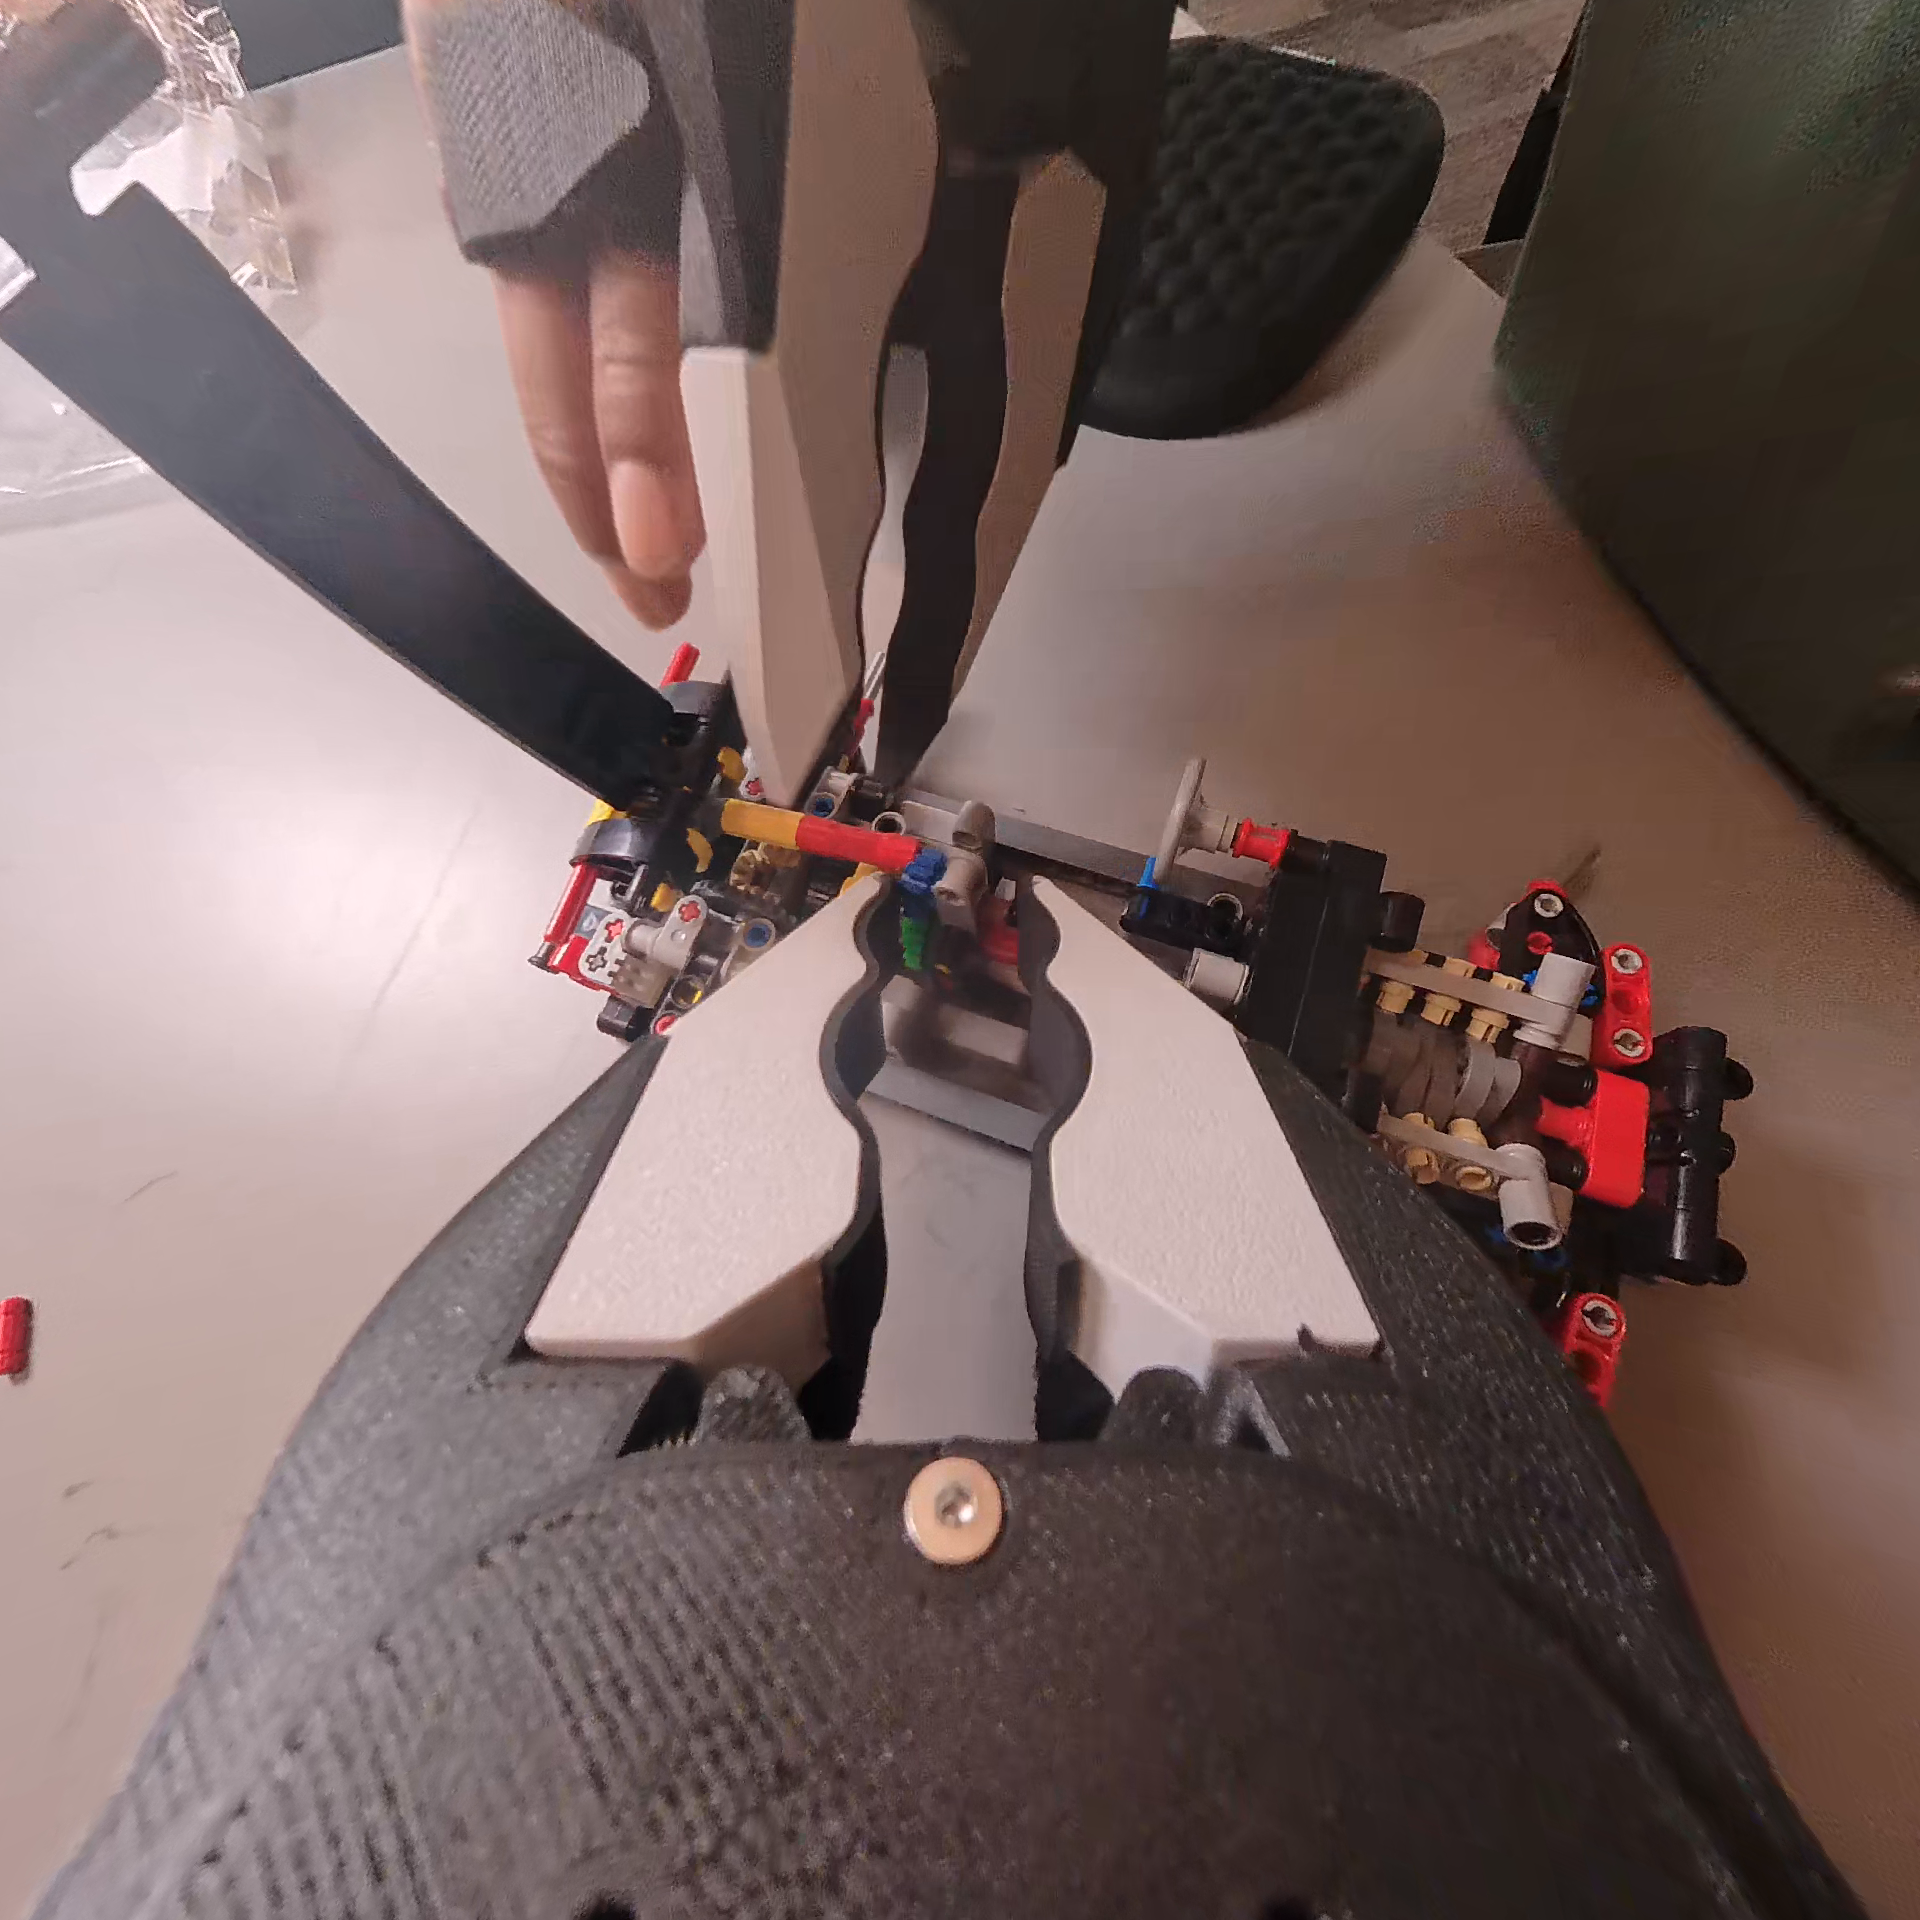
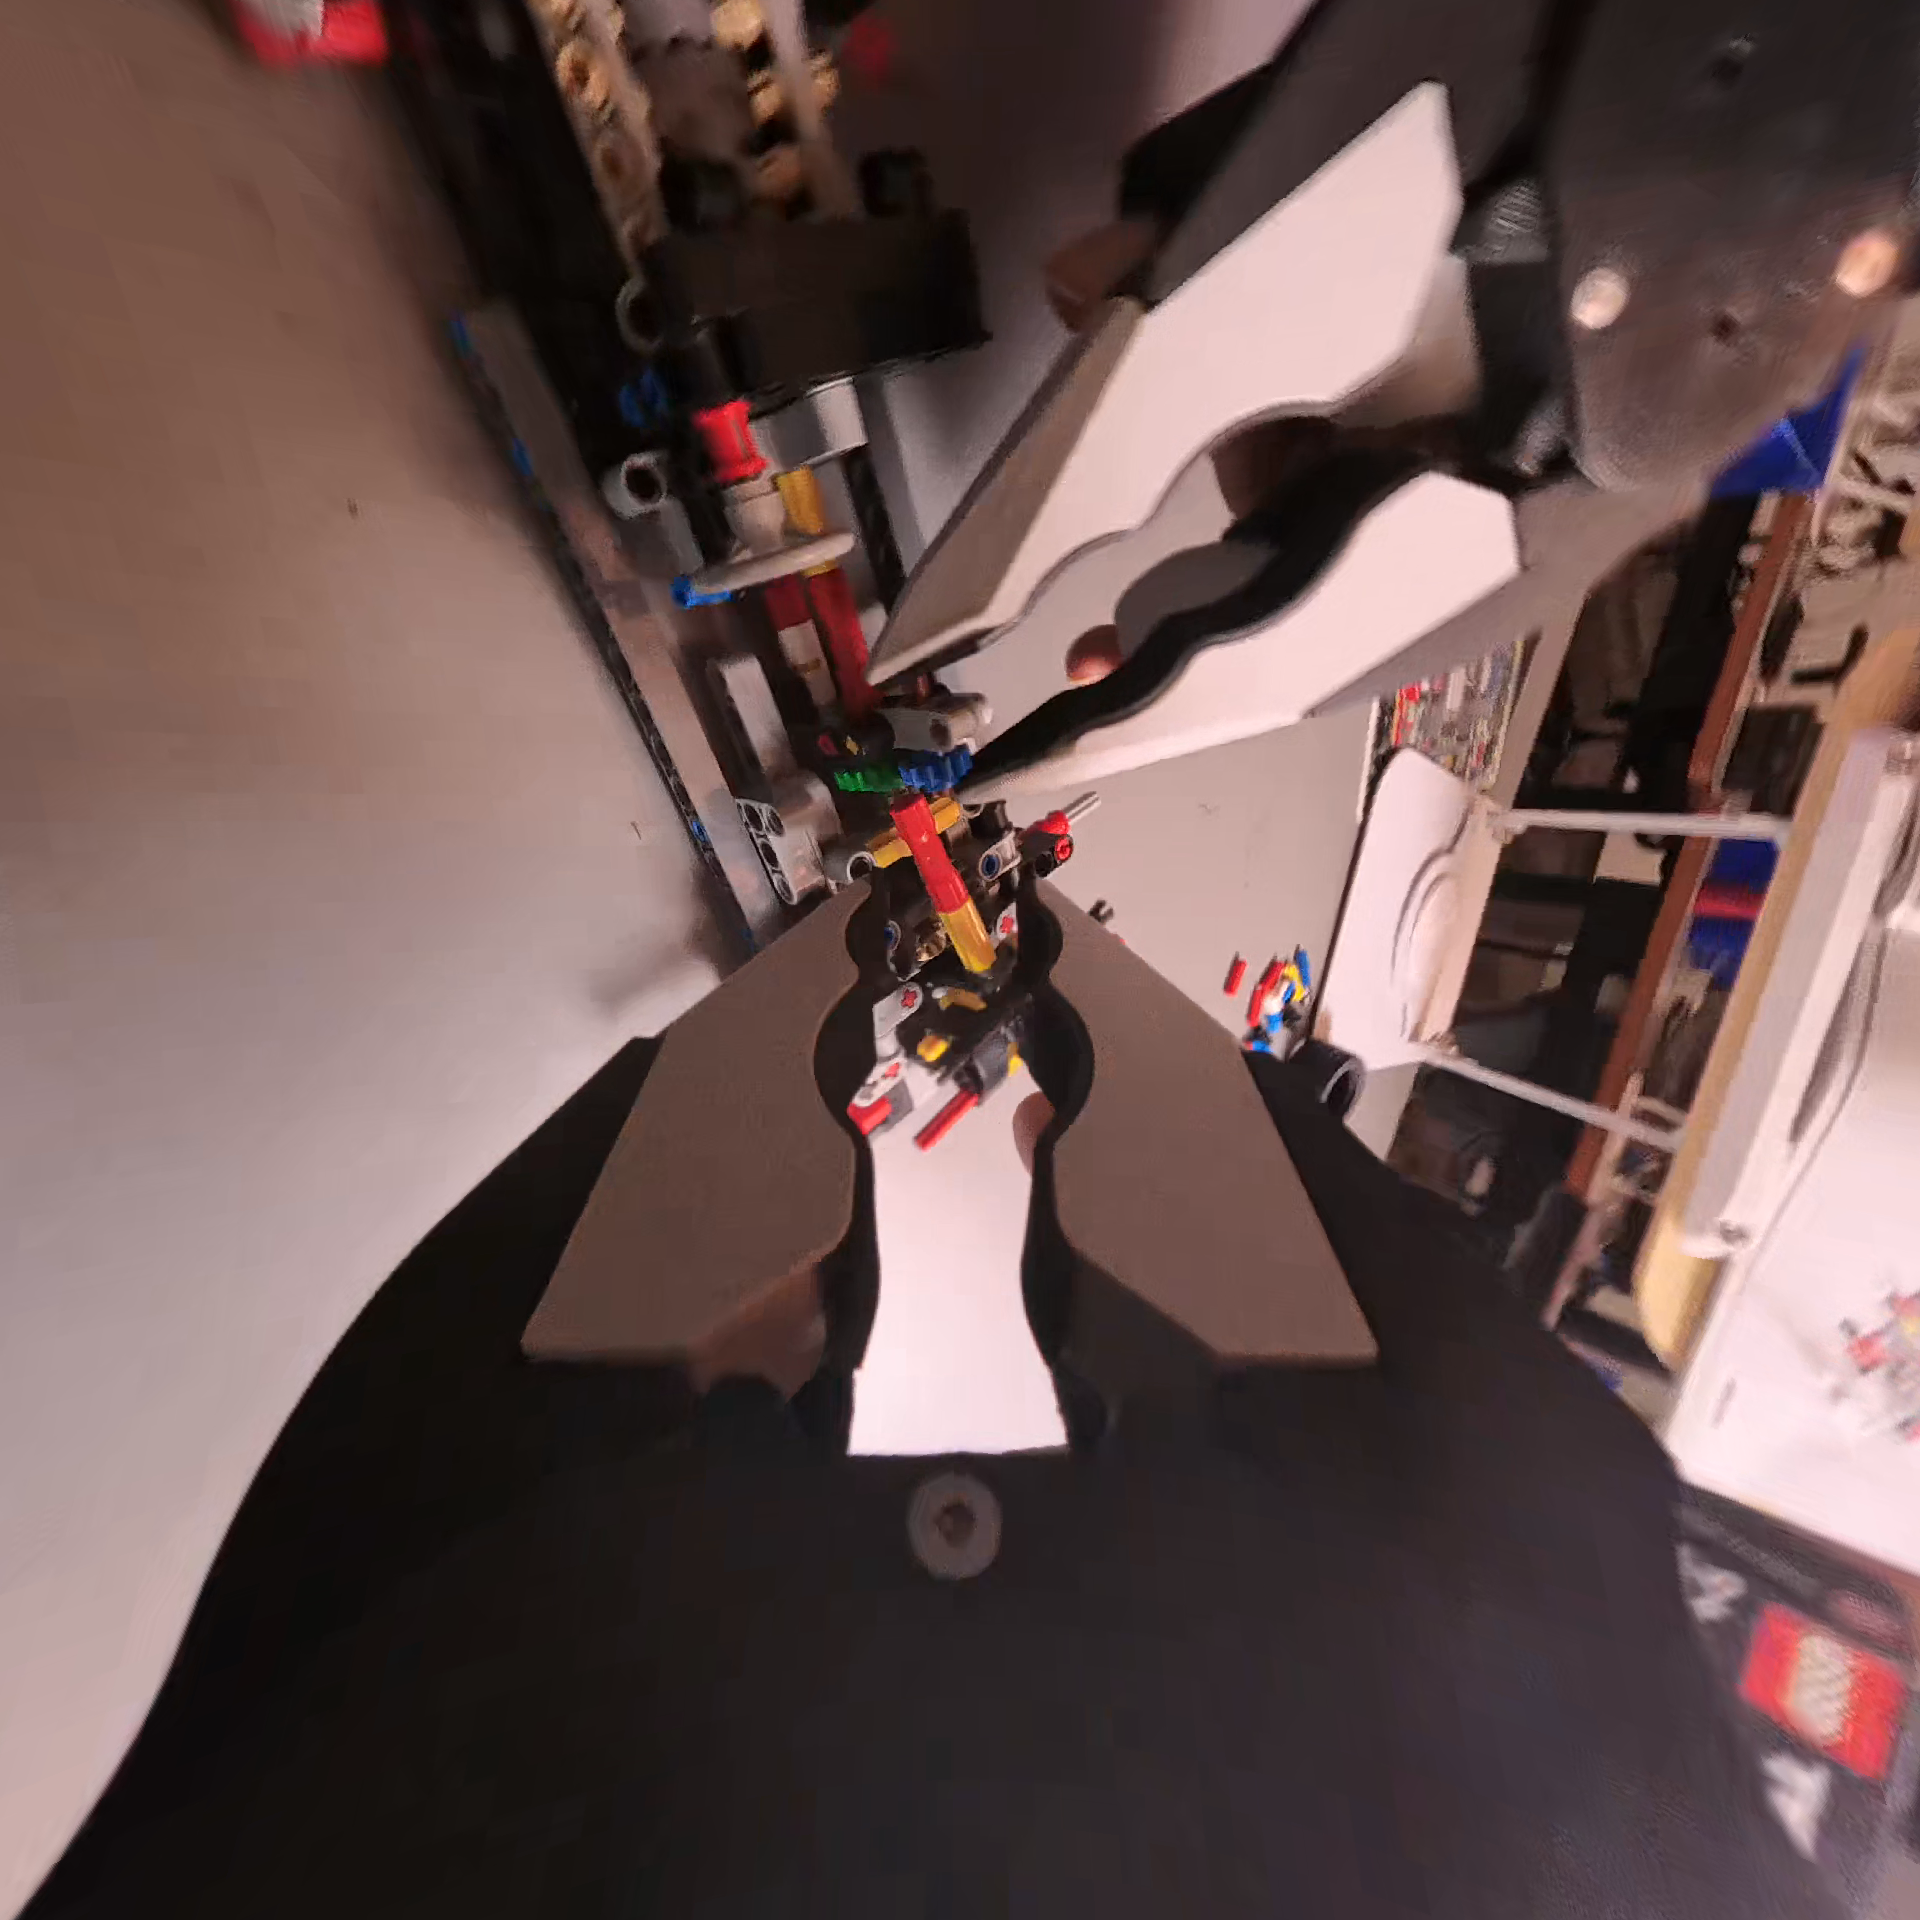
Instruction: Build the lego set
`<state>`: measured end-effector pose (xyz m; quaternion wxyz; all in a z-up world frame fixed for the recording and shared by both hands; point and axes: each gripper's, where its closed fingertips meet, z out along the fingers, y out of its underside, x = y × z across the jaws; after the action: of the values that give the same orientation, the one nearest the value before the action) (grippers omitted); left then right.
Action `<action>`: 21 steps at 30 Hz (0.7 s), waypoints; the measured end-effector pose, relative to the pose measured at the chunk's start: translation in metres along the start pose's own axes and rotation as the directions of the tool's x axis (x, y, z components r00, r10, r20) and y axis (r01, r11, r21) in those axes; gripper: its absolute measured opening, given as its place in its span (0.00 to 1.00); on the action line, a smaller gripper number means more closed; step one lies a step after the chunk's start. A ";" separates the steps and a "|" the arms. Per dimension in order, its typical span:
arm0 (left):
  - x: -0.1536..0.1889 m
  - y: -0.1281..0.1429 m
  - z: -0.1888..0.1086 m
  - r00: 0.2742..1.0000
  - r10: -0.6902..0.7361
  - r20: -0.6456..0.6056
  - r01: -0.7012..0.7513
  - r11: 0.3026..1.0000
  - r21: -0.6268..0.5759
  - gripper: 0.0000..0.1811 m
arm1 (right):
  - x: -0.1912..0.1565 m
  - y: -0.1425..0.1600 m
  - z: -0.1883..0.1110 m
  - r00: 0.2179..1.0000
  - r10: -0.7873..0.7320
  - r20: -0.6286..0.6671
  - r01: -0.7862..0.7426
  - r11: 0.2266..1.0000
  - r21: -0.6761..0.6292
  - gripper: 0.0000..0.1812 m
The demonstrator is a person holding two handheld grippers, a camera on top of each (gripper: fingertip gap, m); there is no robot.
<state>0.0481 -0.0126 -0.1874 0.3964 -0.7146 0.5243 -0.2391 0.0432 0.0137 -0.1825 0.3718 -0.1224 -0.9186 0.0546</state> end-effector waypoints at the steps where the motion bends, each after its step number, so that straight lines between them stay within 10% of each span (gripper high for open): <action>1: 0.000 0.000 0.000 1.000 -0.001 0.000 0.001 1.000 0.004 0.11 | 0.000 0.001 0.004 0.998 -0.057 0.024 0.057 0.998 -0.021 0.12; 21: 0.003 -0.001 -0.001 1.000 -0.031 -0.007 0.031 0.997 0.066 0.11 | -0.001 0.005 0.016 1.000 -0.018 0.025 0.020 0.995 -0.100 0.04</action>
<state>0.0493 -0.0152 -0.1860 0.4143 -0.7085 0.5064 -0.2645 0.0336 0.0183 -0.1962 0.3545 -0.1314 -0.9258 0.0065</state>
